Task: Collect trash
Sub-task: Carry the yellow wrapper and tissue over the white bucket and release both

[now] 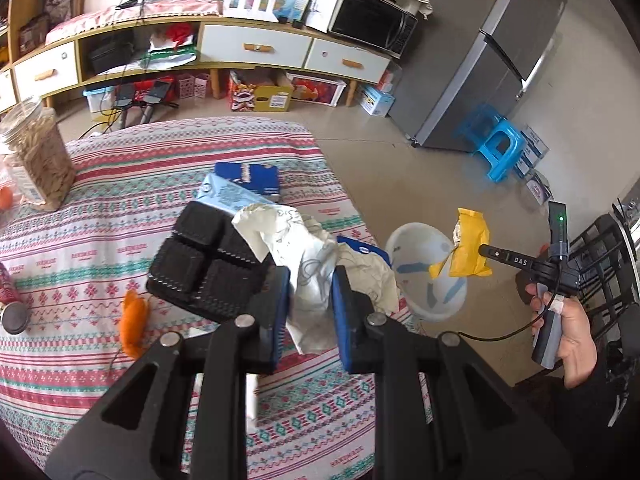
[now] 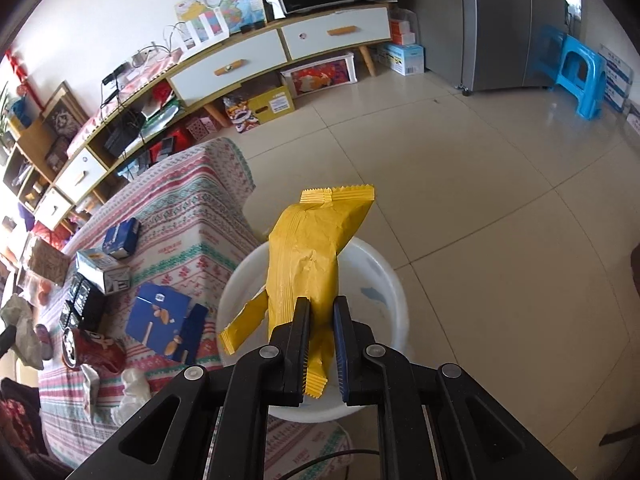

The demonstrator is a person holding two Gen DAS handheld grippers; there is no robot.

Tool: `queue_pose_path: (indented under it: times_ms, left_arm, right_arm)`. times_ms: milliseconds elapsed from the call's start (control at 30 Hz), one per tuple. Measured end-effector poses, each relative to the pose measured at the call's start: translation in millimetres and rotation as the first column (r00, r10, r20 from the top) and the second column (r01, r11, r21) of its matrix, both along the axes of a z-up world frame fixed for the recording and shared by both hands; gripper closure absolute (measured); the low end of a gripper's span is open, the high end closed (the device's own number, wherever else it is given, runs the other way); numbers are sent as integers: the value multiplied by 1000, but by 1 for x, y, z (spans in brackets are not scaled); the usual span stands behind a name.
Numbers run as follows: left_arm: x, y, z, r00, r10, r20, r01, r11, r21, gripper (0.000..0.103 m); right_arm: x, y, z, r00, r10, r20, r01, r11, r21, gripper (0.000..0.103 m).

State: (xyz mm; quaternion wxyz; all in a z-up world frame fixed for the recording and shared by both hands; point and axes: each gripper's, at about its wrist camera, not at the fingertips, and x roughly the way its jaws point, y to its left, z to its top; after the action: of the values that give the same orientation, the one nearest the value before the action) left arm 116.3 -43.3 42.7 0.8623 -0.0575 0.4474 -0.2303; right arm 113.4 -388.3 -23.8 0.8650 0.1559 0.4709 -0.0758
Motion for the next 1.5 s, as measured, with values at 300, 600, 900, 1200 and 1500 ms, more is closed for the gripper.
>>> queue_pose_path:
  times_ms: [300,600,900,1200,1500]
  left_arm:
    - [9,-103,-7,988,-153,-24,154,987,36,80]
    - [21,-191,-40,969,-240,-63,247,960,130,80]
    - [28,-231,-70,970,-231,-74,243,939,243,75]
    - [21,-226,-64,979,-197,-50,203,940,274,35]
    - [14,-208,-48,986,-165,-25,165,944,287,24]
  right_arm:
    - [-10,-16,-13,999,-1,-45,0,1000,-22,91]
    - [-25,-34,-13,999,-23,-33,23,1000,10,91]
    - [-33,-43,-13,999,-33,-28,33,999,21,91]
    - [-28,-35,-12,999,-12,-34,12,1000,13,91]
    - [-14,-23,-13,999,-6,-54,6,1000,-4,84]
